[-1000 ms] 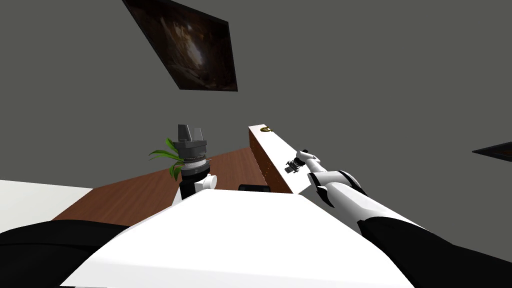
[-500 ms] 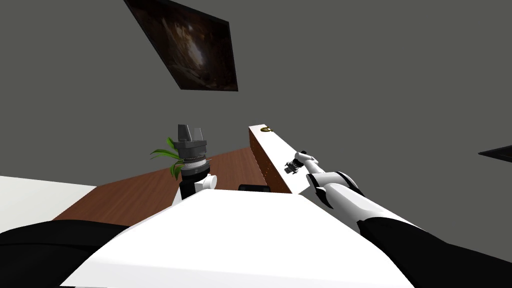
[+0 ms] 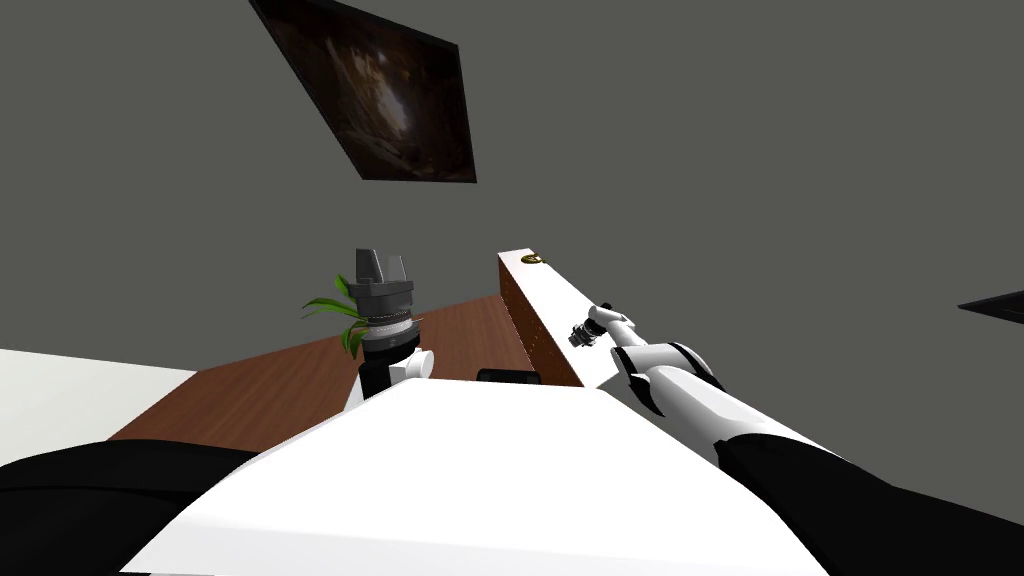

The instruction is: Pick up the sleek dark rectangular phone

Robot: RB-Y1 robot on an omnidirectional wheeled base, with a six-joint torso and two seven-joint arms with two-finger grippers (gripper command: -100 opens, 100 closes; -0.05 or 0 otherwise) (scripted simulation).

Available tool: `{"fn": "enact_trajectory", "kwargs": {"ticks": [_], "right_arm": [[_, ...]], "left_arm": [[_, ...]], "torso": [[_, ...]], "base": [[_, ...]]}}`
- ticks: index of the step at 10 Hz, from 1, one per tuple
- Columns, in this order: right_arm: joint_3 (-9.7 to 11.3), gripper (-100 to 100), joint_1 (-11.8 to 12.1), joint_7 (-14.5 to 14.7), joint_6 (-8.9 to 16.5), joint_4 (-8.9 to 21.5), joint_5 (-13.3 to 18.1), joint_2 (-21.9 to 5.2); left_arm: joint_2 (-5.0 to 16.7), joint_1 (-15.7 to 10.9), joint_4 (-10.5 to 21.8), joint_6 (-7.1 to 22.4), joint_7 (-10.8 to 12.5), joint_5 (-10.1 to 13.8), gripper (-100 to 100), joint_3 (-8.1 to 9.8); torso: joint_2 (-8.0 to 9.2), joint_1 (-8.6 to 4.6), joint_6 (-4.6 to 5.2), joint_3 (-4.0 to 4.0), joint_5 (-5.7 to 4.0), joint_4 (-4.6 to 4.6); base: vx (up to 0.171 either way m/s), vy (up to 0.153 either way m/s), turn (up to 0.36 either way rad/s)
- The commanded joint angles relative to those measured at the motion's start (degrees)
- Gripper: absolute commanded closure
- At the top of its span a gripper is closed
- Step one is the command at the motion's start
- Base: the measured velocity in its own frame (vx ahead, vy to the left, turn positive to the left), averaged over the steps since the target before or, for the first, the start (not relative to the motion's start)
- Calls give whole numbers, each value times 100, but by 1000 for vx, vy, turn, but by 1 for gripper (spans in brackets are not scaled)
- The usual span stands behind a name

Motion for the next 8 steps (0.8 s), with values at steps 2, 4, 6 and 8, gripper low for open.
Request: {"fn": "enact_trajectory", "kwargs": {"ticks": [2, 4, 6, 8], "right_arm": [[1, 100, 0, 2, 0, -1, 1, 1], [5, 100, -64, 66, 164, -73, -63, -129], [5, 100, -64, 66, 164, -73, -63, -129], [3, 0, -108, 104, 124, 15, -65, -122]], "left_arm": [[0, 0, 0, 0, 0, 0, 0, 0], [0, 0, 0, 0, 0, 0, 0, 0], [0, 0, 0, 0, 0, 0, 0, 0], [0, 0, 0, 0, 0, 0, 0, 0]], "torso": [[0, 0, 1, 0, 0, 0], [-1, 0, 2, 0, 0, 0], [-4, 4, 5, -2, 2, 0], [-1, 2, 4, -1, 1, -1]], "base": [[0, 0, 0], [6, 6, -23], [9, 10, -30], [0, 0, 0]]}}
